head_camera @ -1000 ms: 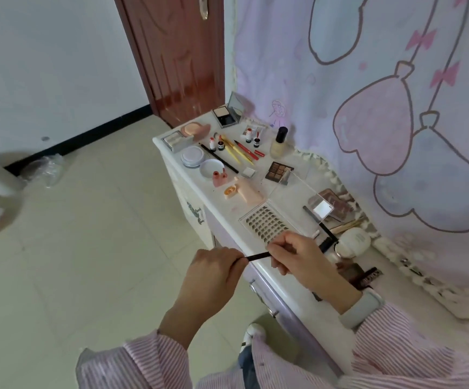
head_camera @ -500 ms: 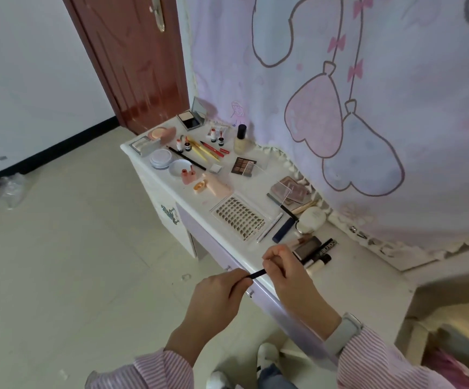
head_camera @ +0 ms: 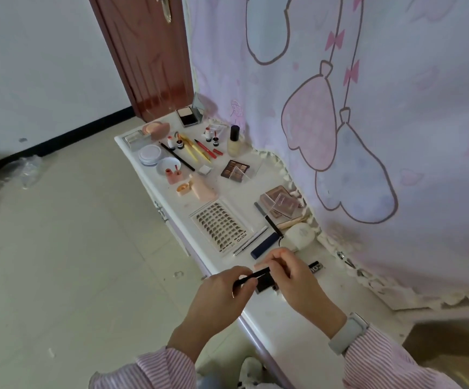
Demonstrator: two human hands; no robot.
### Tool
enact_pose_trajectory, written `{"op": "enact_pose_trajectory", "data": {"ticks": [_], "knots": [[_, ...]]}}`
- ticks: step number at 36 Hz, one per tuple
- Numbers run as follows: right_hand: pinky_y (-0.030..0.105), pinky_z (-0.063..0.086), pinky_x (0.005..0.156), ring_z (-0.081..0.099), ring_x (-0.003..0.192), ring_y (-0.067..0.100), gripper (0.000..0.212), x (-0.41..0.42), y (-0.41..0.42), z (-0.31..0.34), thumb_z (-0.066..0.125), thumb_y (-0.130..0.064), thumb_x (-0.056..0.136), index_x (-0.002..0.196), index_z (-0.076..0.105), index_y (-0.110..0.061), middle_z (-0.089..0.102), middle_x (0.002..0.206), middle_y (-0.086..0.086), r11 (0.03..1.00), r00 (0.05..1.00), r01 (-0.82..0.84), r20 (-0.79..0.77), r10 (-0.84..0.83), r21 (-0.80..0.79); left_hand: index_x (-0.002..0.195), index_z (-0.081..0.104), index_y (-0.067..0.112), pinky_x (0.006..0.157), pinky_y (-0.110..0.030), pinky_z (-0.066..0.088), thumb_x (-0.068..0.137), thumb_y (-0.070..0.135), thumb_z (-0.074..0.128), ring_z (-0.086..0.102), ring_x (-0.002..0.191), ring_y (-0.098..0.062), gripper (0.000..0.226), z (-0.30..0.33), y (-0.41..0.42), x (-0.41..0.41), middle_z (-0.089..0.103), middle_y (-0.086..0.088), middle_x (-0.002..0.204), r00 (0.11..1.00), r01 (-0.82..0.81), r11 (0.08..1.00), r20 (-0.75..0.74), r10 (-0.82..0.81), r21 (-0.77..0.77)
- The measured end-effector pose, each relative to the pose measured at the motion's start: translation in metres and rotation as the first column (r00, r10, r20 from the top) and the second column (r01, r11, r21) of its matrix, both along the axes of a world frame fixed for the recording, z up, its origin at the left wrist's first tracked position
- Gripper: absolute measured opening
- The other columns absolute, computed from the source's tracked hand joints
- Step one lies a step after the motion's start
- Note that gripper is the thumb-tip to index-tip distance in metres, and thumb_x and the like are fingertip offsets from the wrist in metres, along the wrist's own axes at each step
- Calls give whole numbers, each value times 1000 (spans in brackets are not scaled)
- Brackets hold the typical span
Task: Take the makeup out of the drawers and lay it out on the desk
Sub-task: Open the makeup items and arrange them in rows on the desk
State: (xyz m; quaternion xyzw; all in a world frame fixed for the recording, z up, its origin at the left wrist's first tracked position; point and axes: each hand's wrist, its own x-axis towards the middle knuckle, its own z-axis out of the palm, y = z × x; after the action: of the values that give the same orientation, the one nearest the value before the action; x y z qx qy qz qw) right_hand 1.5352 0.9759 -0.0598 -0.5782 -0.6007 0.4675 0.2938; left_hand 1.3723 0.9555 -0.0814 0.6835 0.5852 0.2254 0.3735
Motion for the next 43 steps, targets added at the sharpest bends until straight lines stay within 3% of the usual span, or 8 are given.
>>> {"op": "enact_pose_trajectory", "data": {"ticks": [5,12,17,21,30,36,40,43], "knots": [[7,40,62,51,62,-7,15,15,21,-8,46,-4,94,90,58,-13,56,77,-10,999,999,45,32,-44,-10,114,58,20,49,-11,33,96,24,45,46,49,0,23,-4,12,-1,48,11,58,998,-49,990,40,54,-132],[12,44,61,53,68,13,18,15,49,-23,47,-4,93,87,58,-17,58,79,-3,968,968,239,-57,-244,-83,115,55,15,46,-15,33,97,8,35,42,44,-2,28,-25,35,-37,58,0,74,966,-252,943,2,259,-217],[11,46,52,56,60,3,13,-10,67,-35,48,-3,93,99,57,-9,58,81,4,961,973,177,-110,-204,-214,103,48,15,60,-28,41,96,8,43,61,78,-21,11,-50,69,-70,68,1,91,873,-485,856,-37,487,-177],[11,47,58,56,68,6,15,-33,87,-50,51,-4,91,96,56,-18,61,87,3,969,986,154,-38,-164,-192,102,59,10,64,-28,41,94,10,50,57,76,-21,12,-68,106,-94,67,-7,94,816,-576,813,-112,566,-82],[11,50,62,60,79,6,13,-83,136,-74,51,-7,92,100,54,-18,61,90,-5,976,987,147,95,-133,-159,108,69,14,74,-31,42,92,17,56,54,94,-24,21,-106,178,-123,61,-8,102,850,-445,892,-273,450,81],[21,47,77,56,87,11,15,-107,169,-97,47,-14,94,105,58,-14,60,98,-2,994,898,-75,439,30,85,96,74,18,75,-36,39,83,19,69,57,86,-27,15,-125,200,-129,66,-4,91,891,-297,938,-300,340,181],[26,48,53,58,78,18,14,-119,187,-105,49,-11,88,90,63,-10,64,83,0,904,824,-294,562,75,311,90,76,15,71,-35,40,73,15,77,60,79,-27,17,-132,207,-130,67,-4,83,914,-282,934,-233,331,222],[27,48,44,56,76,17,17,-120,198,-114,47,-16,83,84,63,-12,64,77,-4,843,765,-419,632,127,337,97,73,12,74,-36,42,72,20,74,61,84,-27,26,-135,205,-132,68,-4,89,926,-291,927,-174,335,236]]}}
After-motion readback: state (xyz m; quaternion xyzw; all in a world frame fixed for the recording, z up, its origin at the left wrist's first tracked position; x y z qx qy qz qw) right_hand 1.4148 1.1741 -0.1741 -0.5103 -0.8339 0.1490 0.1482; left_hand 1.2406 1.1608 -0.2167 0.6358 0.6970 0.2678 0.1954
